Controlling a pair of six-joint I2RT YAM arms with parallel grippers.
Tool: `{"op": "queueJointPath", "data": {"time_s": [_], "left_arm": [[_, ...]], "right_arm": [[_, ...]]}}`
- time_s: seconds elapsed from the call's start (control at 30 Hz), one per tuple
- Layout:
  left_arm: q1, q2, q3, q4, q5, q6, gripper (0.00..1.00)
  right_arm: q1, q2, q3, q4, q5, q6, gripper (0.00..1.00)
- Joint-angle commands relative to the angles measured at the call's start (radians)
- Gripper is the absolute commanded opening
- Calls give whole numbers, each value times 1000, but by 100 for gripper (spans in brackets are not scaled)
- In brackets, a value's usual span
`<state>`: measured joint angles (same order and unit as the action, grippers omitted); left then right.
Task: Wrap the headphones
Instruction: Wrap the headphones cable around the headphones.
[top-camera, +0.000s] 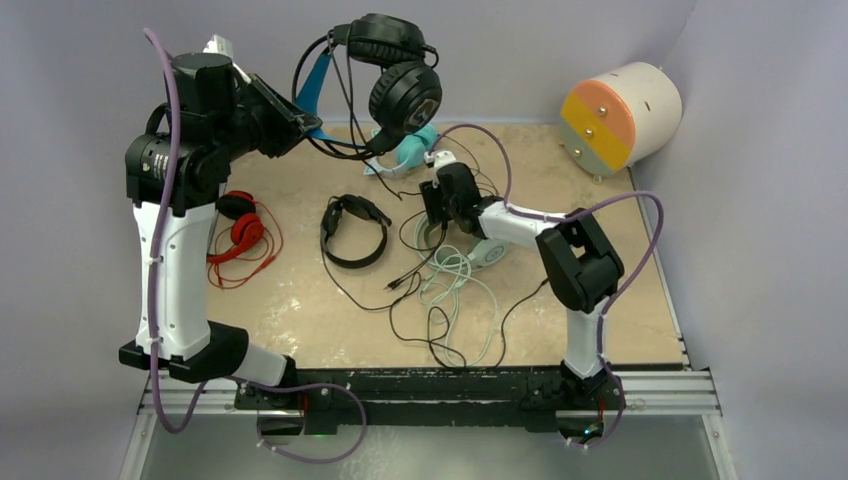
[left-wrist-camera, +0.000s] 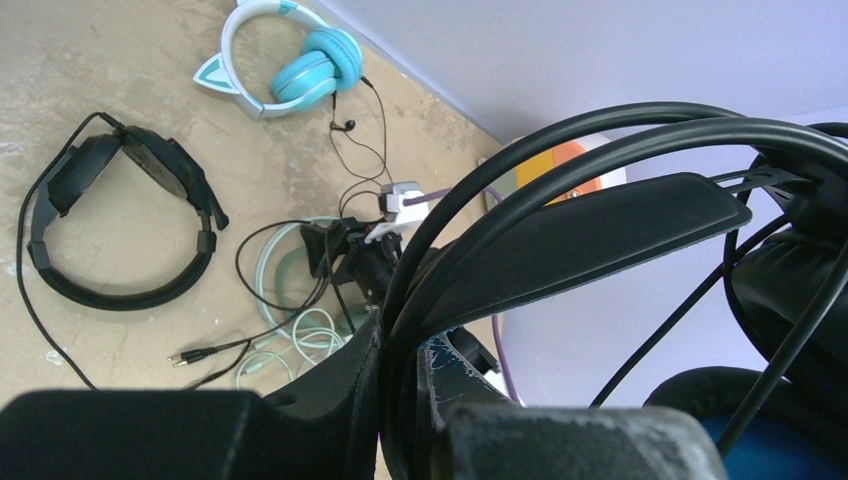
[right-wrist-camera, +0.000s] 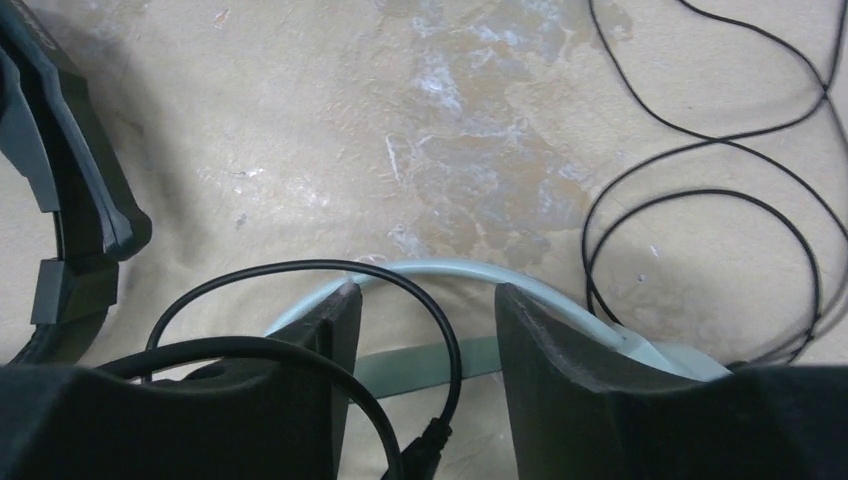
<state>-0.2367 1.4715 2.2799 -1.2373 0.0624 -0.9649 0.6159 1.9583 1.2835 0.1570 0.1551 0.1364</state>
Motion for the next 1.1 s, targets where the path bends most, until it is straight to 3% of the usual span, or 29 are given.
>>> {"op": "queueJointPath", "data": {"time_s": [0.0, 0.13, 0.2, 0.5, 0.63, 0.77, 0.93, 1.07], "left_arm": [[7, -41, 21, 90, 53, -55, 0], [7, -55, 1, 89, 55, -47, 0], [7, -65, -14, 86, 62, -36, 0], [7, -207, -344, 199, 269, 156, 0], [7, -267, -461, 220, 275, 251, 0], [7, -355, -603, 328, 372, 353, 0], [6, -461, -782, 414, 286, 489, 0], [2, -445, -883, 450, 414, 605, 0]], "right_arm": [[5, 23, 63, 29, -49, -18, 48], [-18, 0, 50, 37, -64, 25, 10], [-46, -44, 18, 66, -101, 60, 0], [-242, -184, 45, -20, -383, 200, 0], [-356, -190, 131, -127, -476, 238, 0], [-445, -161, 238, -236, -550, 260, 0], [-496, -182, 292, -277, -601, 271, 0], [-508, -140, 442, -394, -650, 235, 0]]}}
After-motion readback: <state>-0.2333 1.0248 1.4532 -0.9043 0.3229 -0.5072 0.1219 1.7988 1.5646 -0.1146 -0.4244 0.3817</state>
